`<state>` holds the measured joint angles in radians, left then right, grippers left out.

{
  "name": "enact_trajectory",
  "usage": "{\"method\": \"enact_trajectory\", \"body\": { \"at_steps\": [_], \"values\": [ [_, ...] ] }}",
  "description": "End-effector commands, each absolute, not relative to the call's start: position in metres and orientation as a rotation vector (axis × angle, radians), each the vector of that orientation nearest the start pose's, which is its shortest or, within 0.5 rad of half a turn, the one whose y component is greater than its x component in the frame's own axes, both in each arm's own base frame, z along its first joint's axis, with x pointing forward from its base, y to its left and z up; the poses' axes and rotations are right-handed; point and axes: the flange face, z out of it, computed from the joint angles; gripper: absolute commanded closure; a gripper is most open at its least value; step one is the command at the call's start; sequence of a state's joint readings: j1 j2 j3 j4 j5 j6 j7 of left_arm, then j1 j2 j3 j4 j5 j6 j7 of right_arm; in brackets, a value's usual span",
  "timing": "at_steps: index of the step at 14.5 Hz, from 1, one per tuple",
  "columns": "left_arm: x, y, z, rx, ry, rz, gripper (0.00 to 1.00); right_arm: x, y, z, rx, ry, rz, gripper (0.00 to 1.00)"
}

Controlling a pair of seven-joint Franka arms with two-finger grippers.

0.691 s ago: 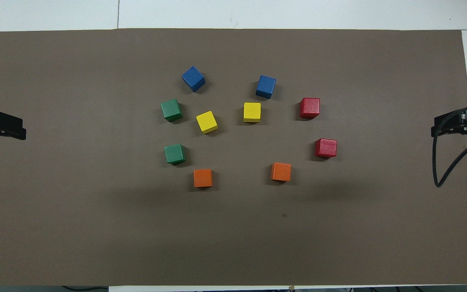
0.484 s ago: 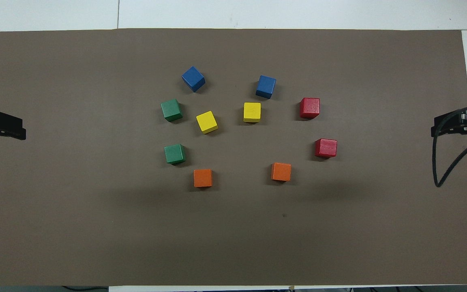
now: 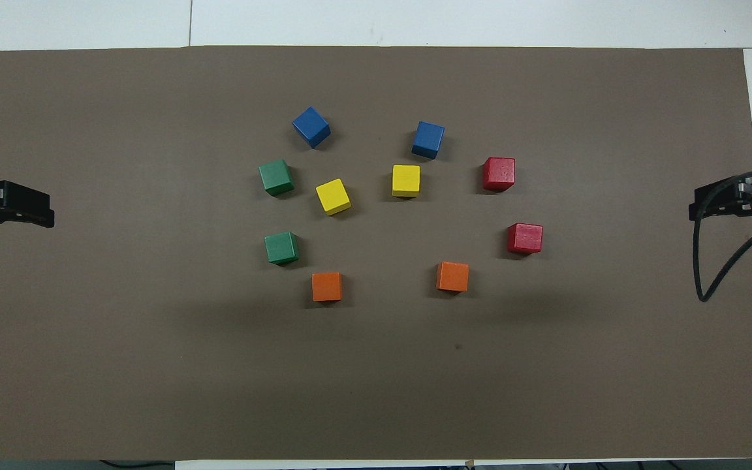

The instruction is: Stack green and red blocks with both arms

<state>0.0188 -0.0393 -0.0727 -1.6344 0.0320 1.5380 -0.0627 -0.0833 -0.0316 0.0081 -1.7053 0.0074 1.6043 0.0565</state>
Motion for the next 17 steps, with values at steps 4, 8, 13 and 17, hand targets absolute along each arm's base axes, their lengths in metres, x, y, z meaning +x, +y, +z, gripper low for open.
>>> {"method": "enact_trajectory", "body": {
  "at_steps": [4, 8, 13, 17],
  "values": [
    [0.531, -0.096, 0.549, -3.147, 0.009, 0.053, 0.00, 0.538, 0.033, 0.547, -3.119, 0.198, 0.059, 0.00],
    [0.548, -0.144, 0.498, -3.163, -0.056, 0.042, 0.00, 0.547, 0.068, 0.508, -3.118, 0.191, 0.010, 0.00],
    [0.536, -0.220, 0.416, -3.178, -0.115, 0.008, 0.00, 0.560, 0.098, 0.464, -3.114, 0.252, 0.022, 0.00],
    [0.518, -0.219, 0.379, -3.162, -0.157, 0.050, 0.00, 0.565, 0.101, 0.438, -3.117, 0.302, 0.074, 0.00]
  ]
}}
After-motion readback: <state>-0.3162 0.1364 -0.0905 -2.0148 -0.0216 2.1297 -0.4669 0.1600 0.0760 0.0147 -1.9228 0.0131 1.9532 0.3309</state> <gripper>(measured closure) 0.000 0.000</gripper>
